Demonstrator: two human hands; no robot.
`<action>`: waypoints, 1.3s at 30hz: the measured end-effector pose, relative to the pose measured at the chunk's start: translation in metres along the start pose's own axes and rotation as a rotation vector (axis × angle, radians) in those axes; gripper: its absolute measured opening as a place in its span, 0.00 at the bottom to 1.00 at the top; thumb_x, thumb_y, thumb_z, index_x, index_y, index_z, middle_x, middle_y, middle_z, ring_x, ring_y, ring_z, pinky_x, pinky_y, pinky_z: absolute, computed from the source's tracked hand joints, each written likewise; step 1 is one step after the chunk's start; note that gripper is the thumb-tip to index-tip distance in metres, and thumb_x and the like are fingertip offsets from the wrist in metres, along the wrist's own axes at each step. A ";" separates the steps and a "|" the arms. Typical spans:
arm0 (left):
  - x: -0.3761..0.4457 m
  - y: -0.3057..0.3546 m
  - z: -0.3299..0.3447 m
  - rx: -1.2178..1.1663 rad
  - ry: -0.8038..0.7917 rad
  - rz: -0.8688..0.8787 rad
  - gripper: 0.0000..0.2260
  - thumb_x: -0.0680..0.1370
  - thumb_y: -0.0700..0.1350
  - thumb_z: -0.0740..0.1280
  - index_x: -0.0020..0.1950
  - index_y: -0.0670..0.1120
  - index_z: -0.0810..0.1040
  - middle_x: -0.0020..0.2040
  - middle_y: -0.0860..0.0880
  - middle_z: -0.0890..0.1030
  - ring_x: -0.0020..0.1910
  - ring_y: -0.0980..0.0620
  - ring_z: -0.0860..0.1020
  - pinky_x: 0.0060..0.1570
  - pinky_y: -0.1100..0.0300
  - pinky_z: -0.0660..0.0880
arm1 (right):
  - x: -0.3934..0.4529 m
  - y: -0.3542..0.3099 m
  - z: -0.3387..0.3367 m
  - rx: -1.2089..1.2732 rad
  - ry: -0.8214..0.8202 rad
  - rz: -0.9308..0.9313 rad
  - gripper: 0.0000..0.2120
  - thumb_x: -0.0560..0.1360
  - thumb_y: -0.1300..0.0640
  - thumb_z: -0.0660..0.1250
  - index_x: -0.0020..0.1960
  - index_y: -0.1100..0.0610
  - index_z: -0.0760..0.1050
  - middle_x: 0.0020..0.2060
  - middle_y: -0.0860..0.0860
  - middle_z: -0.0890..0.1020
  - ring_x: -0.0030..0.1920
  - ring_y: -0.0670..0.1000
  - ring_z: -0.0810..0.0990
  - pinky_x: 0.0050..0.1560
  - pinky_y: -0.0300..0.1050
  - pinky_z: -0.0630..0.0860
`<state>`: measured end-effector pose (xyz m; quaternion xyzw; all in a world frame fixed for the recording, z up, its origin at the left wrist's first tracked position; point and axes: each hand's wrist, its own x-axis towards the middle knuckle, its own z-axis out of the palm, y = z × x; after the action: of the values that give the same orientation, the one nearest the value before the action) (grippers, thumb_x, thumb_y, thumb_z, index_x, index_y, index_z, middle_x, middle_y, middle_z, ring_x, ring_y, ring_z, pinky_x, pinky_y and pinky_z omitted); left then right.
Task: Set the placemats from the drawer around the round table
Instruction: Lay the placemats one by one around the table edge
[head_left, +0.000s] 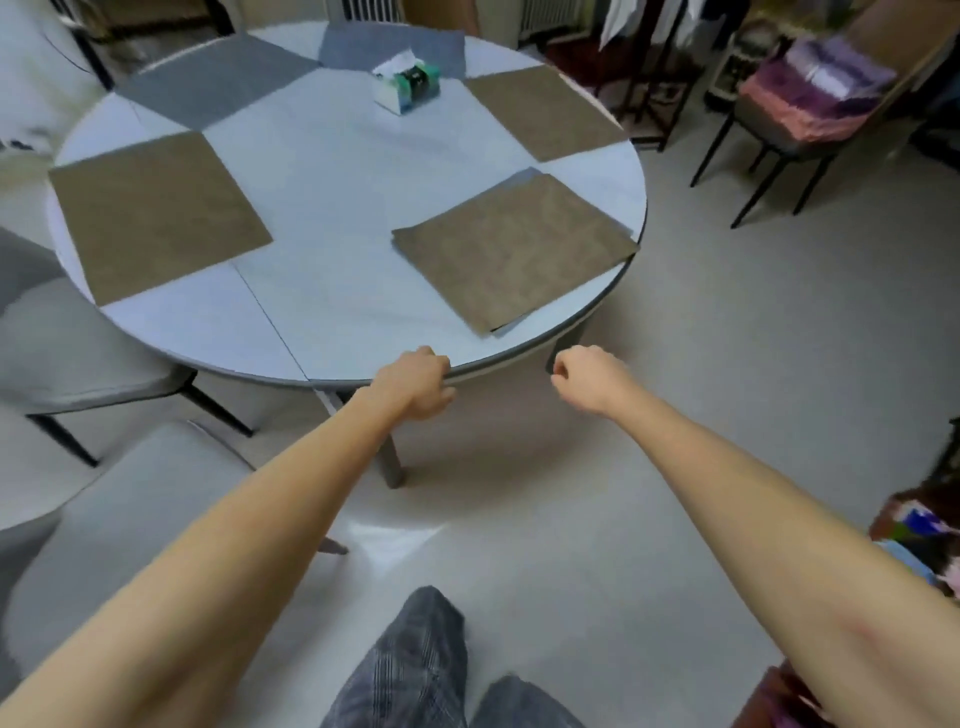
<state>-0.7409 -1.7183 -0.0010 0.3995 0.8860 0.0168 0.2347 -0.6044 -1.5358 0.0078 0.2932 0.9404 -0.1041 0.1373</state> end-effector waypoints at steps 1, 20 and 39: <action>0.015 -0.002 -0.003 -0.018 0.005 -0.022 0.20 0.80 0.50 0.60 0.71 0.46 0.69 0.70 0.44 0.68 0.68 0.43 0.68 0.63 0.47 0.70 | 0.020 0.004 -0.005 -0.033 -0.008 -0.020 0.13 0.77 0.54 0.58 0.57 0.57 0.76 0.55 0.57 0.79 0.56 0.59 0.77 0.49 0.47 0.72; 0.282 0.045 -0.039 -0.066 -0.159 -0.024 0.41 0.75 0.57 0.67 0.79 0.47 0.47 0.79 0.45 0.47 0.78 0.40 0.48 0.74 0.44 0.55 | 0.305 0.085 -0.028 -0.441 -0.175 -0.367 0.36 0.72 0.66 0.64 0.76 0.61 0.51 0.75 0.56 0.56 0.75 0.55 0.57 0.70 0.50 0.61; 0.316 0.097 -0.035 -0.052 -0.179 -0.258 0.24 0.79 0.39 0.58 0.74 0.48 0.61 0.68 0.41 0.69 0.63 0.37 0.72 0.57 0.45 0.73 | 0.380 0.132 -0.054 -0.494 -0.316 -0.698 0.27 0.75 0.64 0.63 0.73 0.55 0.63 0.74 0.54 0.63 0.73 0.56 0.64 0.67 0.53 0.68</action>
<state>-0.8680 -1.4207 -0.0756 0.2758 0.9048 -0.0261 0.3235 -0.8391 -1.2157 -0.0783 -0.1022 0.9471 0.0400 0.3016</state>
